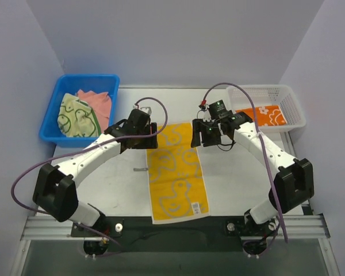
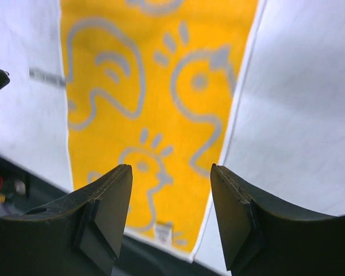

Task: Fold and stack the towels
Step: Flatten out the crumpled towel, then fold the towel

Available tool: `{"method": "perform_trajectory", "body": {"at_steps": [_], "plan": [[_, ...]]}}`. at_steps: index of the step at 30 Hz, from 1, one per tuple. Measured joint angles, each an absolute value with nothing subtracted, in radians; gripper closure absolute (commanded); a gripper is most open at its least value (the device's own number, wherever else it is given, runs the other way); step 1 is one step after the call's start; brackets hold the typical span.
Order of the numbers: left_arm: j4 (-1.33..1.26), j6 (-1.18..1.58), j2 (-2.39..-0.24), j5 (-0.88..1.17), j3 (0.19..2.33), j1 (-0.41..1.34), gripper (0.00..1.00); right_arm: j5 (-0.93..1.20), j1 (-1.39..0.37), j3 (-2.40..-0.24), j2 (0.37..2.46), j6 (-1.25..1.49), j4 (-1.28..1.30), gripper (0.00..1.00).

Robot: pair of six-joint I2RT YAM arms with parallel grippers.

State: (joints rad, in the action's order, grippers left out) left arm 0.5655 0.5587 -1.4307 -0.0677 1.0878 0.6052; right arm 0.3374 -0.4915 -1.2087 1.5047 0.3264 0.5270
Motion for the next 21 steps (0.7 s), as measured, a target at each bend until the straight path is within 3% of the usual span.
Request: {"method": "perform_trajectory", "body": {"at_steps": [10, 21], "plan": [[0.574, 0.323, -1.907, -0.181, 1.524, 0.453, 0.37, 0.211, -0.427, -1.55, 1.874, 0.149, 0.493, 0.43], [0.589, 0.234, -2.181, -0.179, 1.734, 0.389, 0.39, 0.163, -0.386, -1.712, 2.104, 0.07, 0.442, 0.43]]}}
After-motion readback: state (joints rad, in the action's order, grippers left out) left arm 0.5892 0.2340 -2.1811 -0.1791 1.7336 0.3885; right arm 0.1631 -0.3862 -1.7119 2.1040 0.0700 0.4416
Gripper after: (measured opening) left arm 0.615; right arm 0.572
